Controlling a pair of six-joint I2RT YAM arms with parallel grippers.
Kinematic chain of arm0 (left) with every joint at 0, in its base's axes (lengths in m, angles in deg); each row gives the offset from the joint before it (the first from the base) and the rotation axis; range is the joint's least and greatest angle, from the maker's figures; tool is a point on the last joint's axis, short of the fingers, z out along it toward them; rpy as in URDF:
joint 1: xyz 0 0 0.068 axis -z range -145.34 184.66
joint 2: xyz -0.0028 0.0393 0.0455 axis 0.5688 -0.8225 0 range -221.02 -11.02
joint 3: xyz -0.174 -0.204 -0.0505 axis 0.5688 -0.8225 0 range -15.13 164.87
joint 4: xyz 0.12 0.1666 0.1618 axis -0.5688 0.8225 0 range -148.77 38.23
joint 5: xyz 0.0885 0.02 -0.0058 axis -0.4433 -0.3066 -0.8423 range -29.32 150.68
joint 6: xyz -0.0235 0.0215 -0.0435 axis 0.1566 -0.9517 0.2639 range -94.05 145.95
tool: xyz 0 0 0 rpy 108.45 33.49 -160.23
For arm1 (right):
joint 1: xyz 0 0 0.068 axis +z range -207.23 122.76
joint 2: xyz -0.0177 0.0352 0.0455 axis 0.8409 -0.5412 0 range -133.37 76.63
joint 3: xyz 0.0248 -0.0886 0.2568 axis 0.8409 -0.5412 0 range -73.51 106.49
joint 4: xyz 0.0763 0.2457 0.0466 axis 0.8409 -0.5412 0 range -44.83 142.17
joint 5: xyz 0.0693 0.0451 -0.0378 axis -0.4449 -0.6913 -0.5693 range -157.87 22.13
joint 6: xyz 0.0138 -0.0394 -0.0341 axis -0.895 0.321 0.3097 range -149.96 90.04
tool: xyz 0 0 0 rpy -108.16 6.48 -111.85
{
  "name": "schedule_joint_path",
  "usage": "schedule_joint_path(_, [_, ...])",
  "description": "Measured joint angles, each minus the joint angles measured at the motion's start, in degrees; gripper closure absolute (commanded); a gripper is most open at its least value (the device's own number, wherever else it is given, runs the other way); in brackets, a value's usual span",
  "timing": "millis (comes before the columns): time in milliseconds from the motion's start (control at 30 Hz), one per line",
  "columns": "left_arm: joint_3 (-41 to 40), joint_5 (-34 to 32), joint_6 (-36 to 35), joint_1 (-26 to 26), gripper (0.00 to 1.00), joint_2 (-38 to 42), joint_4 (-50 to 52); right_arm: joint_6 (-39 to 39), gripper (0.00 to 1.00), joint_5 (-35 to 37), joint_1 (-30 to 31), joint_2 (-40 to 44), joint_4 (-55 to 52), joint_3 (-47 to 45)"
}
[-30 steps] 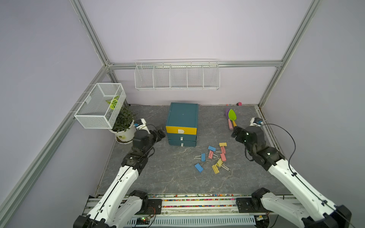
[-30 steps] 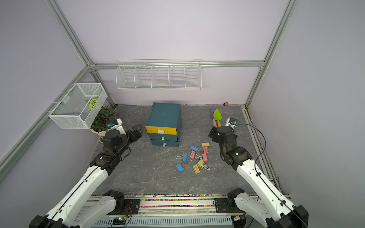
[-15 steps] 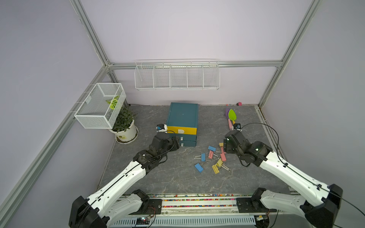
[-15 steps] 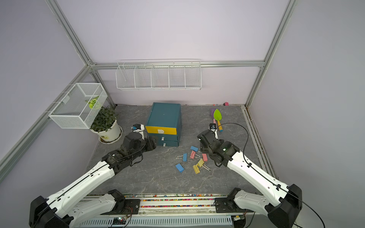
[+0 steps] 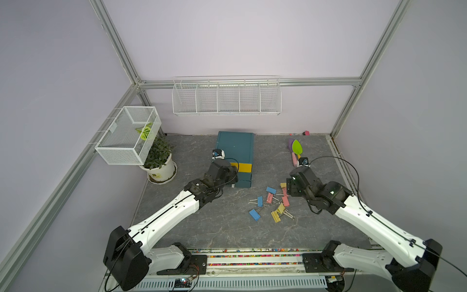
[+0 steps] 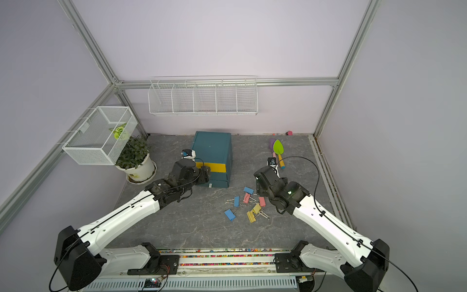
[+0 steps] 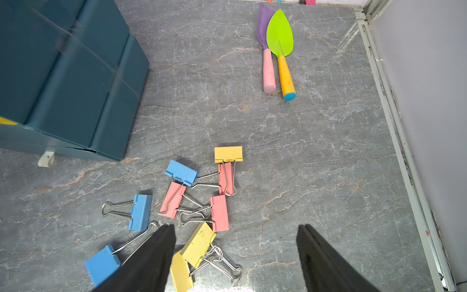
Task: Put the binder clips in the drawer according to color
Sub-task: Open the drawer in the storage box.
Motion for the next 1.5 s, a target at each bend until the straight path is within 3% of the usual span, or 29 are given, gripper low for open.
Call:
schedule_joint_path(867, [4.8, -3.5, -5.4, 0.8, 0.42, -7.9, 2.1, 0.0, 0.18, 0.0, 0.0, 0.0, 0.4, -0.4])
schedule_joint_path(1233, [5.7, -4.8, -7.5, 1.2, 0.67, -8.5, 3.0, -0.1, 0.18, 0.0, 0.0, 0.0, 0.4, -0.7])
schedule_joint_path(1500, [5.7, -6.2, -7.5, 2.2, 0.75, -8.2, 3.5, -0.1, 0.18, 0.0, 0.0, 0.0, 0.4, -1.0])
